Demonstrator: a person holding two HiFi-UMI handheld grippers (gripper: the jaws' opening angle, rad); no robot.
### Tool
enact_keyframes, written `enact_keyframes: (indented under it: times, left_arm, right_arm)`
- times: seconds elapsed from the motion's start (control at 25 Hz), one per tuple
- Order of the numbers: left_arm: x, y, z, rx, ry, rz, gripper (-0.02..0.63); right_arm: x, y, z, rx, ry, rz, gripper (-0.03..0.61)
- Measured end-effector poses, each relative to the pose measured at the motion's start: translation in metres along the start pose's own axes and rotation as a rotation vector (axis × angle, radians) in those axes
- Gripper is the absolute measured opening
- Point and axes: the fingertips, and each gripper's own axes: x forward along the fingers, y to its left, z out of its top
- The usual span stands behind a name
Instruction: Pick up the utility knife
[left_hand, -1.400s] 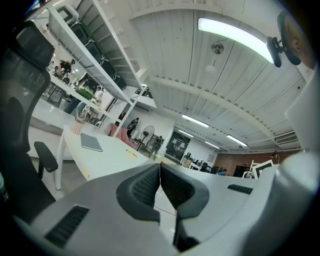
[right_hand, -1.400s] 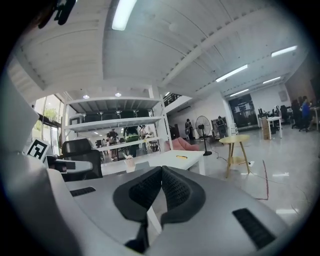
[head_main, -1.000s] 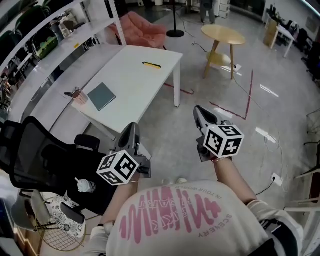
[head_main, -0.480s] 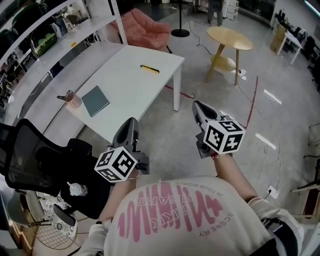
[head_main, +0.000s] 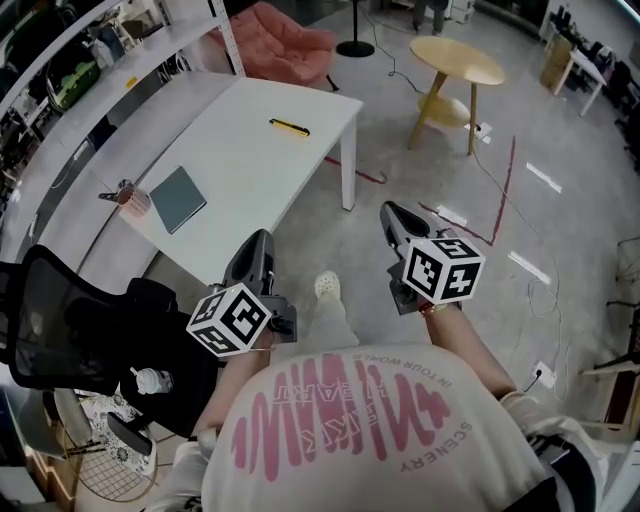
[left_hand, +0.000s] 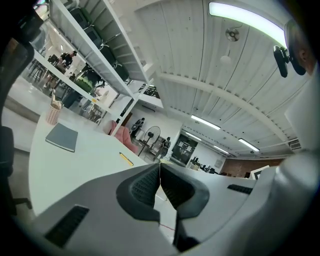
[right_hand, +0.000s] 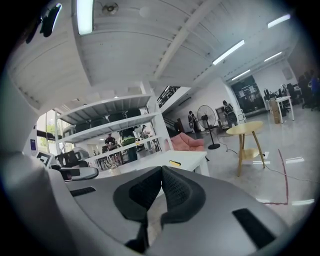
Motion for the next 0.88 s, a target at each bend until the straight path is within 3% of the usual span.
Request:
enact_keyframes:
  times: [0.2, 0.44, 0.88]
  left_arm:
    - [0.037, 0.021, -0.001, -0.022, 0.003, 0.02, 0.025]
    - [0.116, 0.058, 0.003, -0.057, 0.056, 0.014, 0.025]
    - [0.26, 0.096, 0.089, -0.035, 0.029, 0.012, 0.025]
  right_arm:
    - [0.03, -0.019, 0.004, -0.019, 0.03, -0.008, 0.017]
    - [0.108, -0.041, 0.003, 0.013, 0.099, -0.012, 0.017]
    - [0.259, -0.069, 0.079, 0.056, 0.088, 0.078, 0.017]
